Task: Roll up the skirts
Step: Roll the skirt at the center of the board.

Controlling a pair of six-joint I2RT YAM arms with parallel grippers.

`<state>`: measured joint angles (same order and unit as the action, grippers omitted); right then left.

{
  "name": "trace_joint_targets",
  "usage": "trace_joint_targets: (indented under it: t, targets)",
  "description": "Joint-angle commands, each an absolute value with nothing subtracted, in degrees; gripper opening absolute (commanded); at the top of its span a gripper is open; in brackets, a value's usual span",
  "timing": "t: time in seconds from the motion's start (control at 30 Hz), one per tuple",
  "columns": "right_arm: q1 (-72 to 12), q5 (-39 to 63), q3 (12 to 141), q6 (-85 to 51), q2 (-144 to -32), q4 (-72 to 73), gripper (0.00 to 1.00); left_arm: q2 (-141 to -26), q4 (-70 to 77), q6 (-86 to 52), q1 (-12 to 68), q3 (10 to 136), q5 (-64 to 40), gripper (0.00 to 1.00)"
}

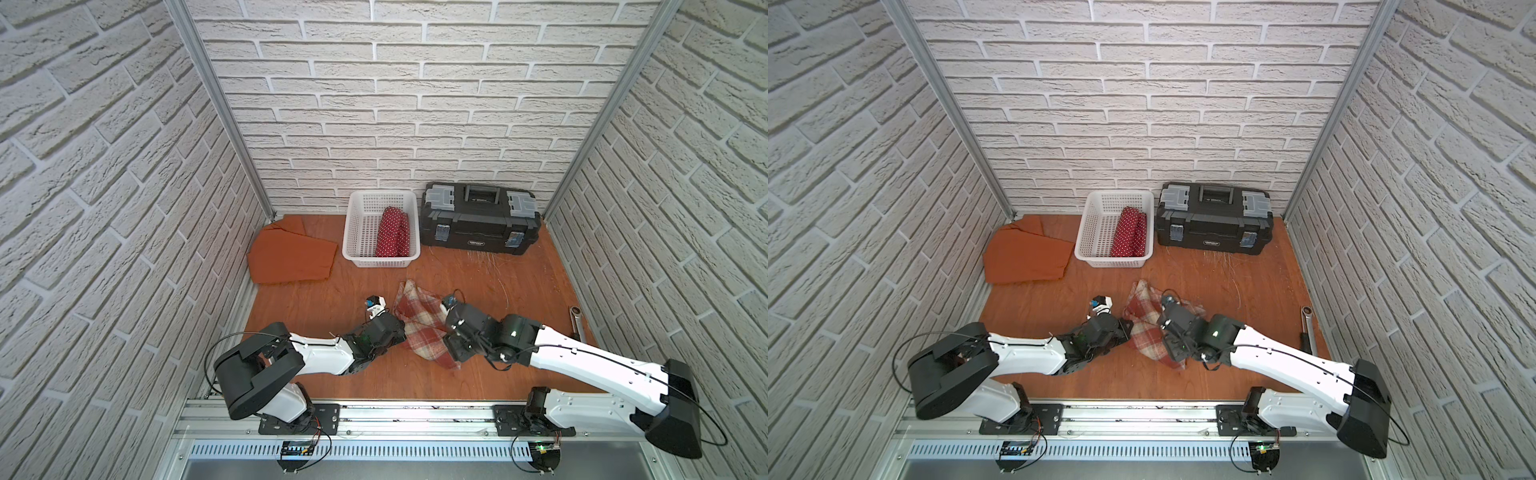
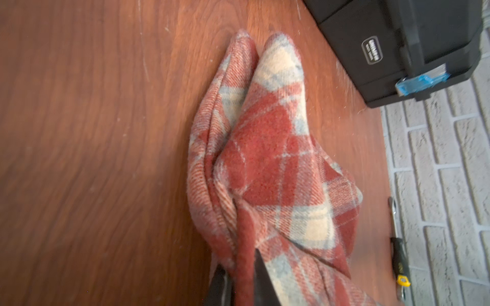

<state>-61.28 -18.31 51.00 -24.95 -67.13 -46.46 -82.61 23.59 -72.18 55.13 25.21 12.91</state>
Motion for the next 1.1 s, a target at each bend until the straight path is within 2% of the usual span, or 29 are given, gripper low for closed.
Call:
trace_joint_targets:
  t: [0.0,0.17,0.33,0.5,0.63,0.73,0.8,0.83,0.97,1.07]
  targets:
    - [-71.28,-27.80,51.33,-22.92,-71.05,-45.34,0.70,-78.75,16.16,-69.58,54.35,23.66,10.52,0.00]
    - [-81.49,-33.92,52.55,-19.63,-78.07,-41.08,0.78,-74.14,11.53,-68.07,53.36,21.42,9.38,0.00]
    - [-83.31,-35.63,55.75,-18.36,-88.52,-39.20,0.81,-73.13,11.29,-68.36,52.92,20.19,8.38,0.00]
    - [-83.20,-44.49,60.18,-20.47,-99.03,-41.13,0.85,-71.61,10.56,-68.66,52.84,19.21,7.93,0.00]
    - [-82.72,-48.51,64.36,-24.88,-105.56,-46.19,0.84,-69.27,9.43,-69.30,52.65,17.87,7.98,0.00]
    - [-82.08,-47.33,65.97,-26.88,-109.47,-48.81,0.83,-67.67,8.21,-69.17,52.34,17.42,7.92,0.00]
    - [-81.44,-45.27,66.54,-27.26,-111.78,-49.65,0.76,-66.73,7.47,-68.91,52.16,17.33,7.84,0.00]
    - [-81.30,-45.23,67.40,-28.31,-112.86,-51.28,0.69,-66.31,6.92,-68.82,52.08,17.29,7.89,0.00]
    - [-80.71,-41.90,67.92,-30.91,-114.76,-54.13,0.34,-63.47,4.74,-69.47,51.20,16.39,8.07,0.01]
    - [-80.42,-38.92,66.75,-31.99,-114.01,-53.89,0.24,-59.37,2.40,-70.02,49.87,15.44,8.81,0.10]
